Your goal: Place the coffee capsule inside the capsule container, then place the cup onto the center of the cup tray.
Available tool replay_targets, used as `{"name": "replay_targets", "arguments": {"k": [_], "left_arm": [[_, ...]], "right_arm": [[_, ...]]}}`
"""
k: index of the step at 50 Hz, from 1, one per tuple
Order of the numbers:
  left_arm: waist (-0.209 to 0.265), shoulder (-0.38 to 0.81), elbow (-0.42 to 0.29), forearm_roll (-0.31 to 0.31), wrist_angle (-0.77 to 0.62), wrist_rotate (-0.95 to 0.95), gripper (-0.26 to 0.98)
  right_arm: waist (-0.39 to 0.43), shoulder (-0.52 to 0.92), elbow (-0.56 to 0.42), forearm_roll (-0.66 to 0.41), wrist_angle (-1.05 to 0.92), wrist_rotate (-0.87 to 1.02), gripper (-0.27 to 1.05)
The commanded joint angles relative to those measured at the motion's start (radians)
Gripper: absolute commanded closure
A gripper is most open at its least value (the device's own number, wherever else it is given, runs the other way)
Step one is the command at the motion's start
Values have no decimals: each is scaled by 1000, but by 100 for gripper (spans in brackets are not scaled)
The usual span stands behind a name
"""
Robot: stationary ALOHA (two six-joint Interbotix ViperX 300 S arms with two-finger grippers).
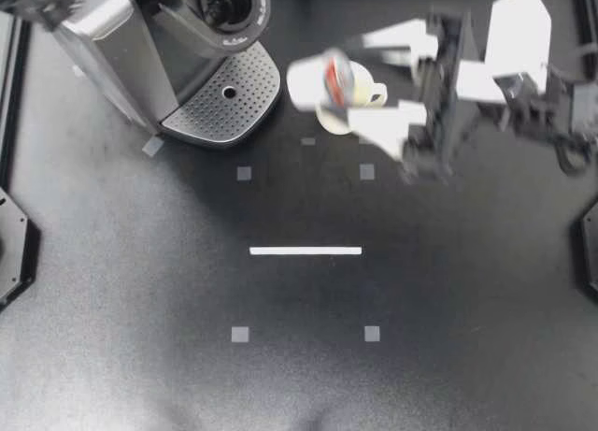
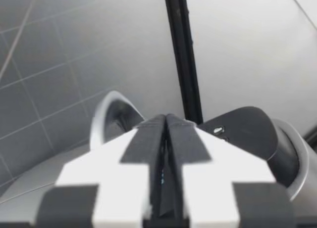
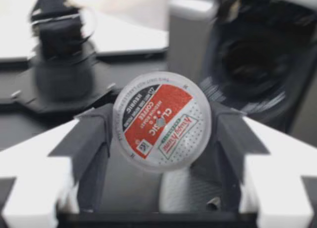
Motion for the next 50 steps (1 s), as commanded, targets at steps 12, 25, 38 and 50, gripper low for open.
{"name": "replay_targets", "arguments": {"k": [12, 25, 38, 50], "left_arm": [[3, -64, 21, 3, -37, -9, 61], [3, -67, 21, 3, -38, -9, 61], [3, -69, 23, 3, -38, -8, 61], [3, -67, 23, 2, -38, -6, 61]], "right_arm": [[-77, 94, -167, 0, -12, -46, 23], [-77, 175, -242, 0, -12, -74, 23], [-95, 222, -276, 0, -11, -74, 23], [-101, 244, -295, -2, -9, -75, 23]]}}
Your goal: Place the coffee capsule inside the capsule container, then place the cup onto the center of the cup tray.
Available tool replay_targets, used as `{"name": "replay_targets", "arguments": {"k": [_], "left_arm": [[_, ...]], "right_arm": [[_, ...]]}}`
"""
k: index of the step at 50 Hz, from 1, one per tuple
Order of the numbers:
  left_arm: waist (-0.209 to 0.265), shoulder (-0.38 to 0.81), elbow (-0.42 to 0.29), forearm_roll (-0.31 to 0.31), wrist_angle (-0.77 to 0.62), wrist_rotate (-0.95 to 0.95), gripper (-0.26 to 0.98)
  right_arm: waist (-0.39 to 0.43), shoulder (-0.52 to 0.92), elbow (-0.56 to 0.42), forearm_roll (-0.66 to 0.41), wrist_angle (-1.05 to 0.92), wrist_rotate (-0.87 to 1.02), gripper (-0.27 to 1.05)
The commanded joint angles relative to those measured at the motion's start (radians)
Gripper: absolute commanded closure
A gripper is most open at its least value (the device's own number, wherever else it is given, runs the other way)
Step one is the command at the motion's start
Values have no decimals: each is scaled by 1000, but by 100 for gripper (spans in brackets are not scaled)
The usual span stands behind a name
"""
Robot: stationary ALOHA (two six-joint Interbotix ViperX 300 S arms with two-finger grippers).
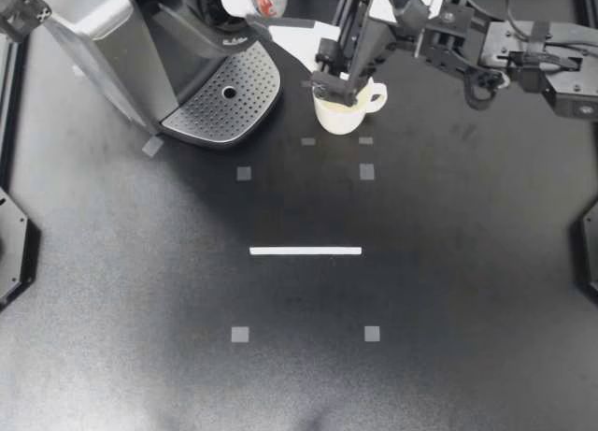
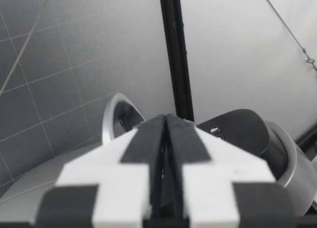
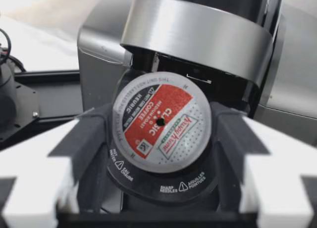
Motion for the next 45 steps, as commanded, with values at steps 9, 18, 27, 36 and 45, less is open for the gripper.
{"name": "replay_targets", "arguments": {"k": [9, 18, 27, 36, 45], "left_arm": [[3, -3, -12, 3, -2, 2, 61], [3, -3, -12, 3, 0, 2, 61], [3, -3, -11, 3, -2, 2, 61], [3, -3, -11, 3, 0, 2, 61], [3, -3, -5, 3, 3, 2, 61]], "right_arm": [[-8, 14, -40, -3, -5, -3, 23], [-8, 25, -48, -5, 12, -20, 23], [-8, 41, -66, -5, 23, -28, 23], [-8, 55, -81, -5, 31, -28, 23], [-8, 67, -95, -3, 46, -26, 18]]}}
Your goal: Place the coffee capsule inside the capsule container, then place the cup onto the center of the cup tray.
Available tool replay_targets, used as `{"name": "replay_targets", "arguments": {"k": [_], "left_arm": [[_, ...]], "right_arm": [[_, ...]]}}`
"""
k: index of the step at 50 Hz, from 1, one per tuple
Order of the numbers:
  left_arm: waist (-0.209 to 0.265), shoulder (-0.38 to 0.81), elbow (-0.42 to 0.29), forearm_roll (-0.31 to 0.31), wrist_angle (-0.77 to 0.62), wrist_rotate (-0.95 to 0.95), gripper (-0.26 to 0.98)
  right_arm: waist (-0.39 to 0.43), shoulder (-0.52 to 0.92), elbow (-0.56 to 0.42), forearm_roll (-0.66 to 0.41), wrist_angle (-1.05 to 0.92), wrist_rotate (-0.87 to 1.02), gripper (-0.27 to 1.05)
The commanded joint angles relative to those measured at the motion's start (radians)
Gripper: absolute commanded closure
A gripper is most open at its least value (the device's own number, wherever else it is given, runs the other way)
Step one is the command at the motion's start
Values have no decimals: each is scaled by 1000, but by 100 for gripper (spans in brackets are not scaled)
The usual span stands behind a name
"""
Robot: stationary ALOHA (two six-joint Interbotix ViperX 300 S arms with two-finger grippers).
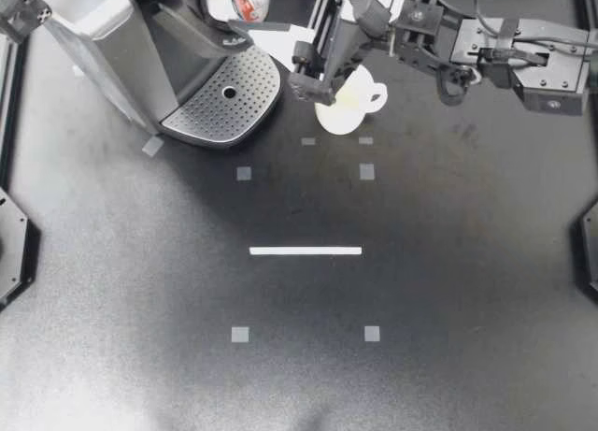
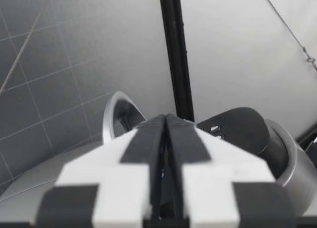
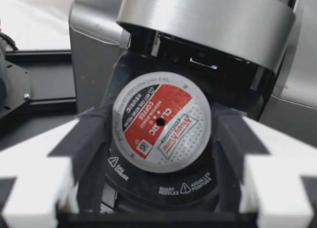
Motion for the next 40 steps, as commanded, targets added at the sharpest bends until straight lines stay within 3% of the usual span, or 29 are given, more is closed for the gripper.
{"name": "replay_targets", "arguments": {"k": [1, 11, 32, 40], "left_arm": [[3, 2, -9, 3, 3, 2, 61], [3, 0, -8, 2, 3, 2, 61], [3, -2, -6, 2, 11, 3, 61], [3, -3, 11, 12, 114, 3, 61]], "right_arm": [[-6, -9, -32, 0, 2, 0, 17], [-6, 5, -49, 0, 6, -12, -7], [-6, -26, -32, 5, -2, -12, -8], [14, -94, 28, 9, -14, -6, -7]]}}
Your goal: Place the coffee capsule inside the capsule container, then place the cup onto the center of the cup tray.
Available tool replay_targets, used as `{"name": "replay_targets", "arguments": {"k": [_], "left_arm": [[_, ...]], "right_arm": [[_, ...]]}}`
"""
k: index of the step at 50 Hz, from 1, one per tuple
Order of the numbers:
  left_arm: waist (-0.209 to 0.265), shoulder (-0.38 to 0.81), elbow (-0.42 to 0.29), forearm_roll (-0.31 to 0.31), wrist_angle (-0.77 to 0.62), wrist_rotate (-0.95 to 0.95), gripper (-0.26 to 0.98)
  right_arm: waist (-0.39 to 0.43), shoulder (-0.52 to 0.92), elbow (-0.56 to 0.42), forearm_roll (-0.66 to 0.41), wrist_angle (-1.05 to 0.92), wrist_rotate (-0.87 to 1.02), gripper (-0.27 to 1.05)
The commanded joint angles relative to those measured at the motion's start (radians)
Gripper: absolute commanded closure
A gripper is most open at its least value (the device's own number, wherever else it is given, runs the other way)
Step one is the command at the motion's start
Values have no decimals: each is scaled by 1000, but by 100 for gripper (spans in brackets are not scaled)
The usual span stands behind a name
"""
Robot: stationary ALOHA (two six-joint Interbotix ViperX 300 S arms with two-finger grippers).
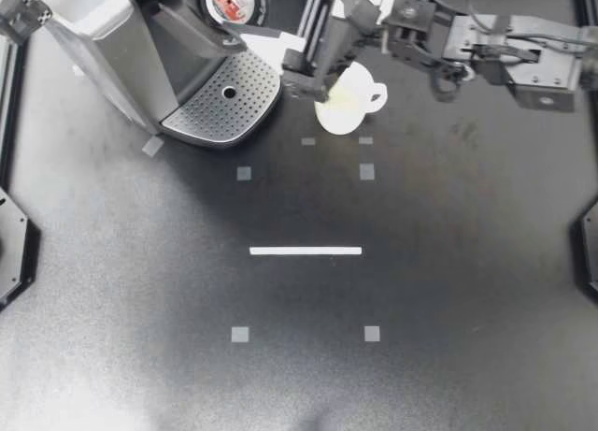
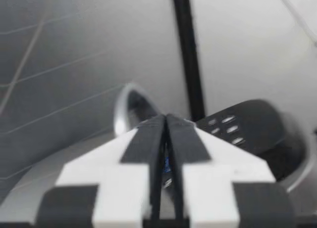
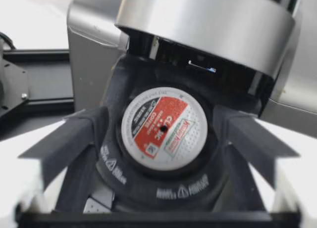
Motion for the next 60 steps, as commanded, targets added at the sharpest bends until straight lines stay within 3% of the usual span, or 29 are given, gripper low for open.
{"name": "replay_targets", "arguments": {"k": [1, 11, 18, 29, 42, 60], "left_arm": [[3, -2, -5, 12, 72, 0, 61], [3, -2, 17, 37, 225, -5, 61], [40, 6, 20, 37, 230, -21, 61], [120, 48, 25, 35, 130, -92, 61], [123, 91, 14, 35, 63, -132, 61], [123, 98, -12, 34, -155, -189, 61]], "right_arm": [[17, -77, 18, 8, -18, 0, -7], [81, -190, 123, 14, -32, 3, -3], [121, -255, 199, 31, -95, 3, 6], [135, -333, 313, 57, -238, 3, 21], [135, -350, 337, 58, -262, 14, 22], [133, -354, 350, 58, -268, 17, 22]]}}
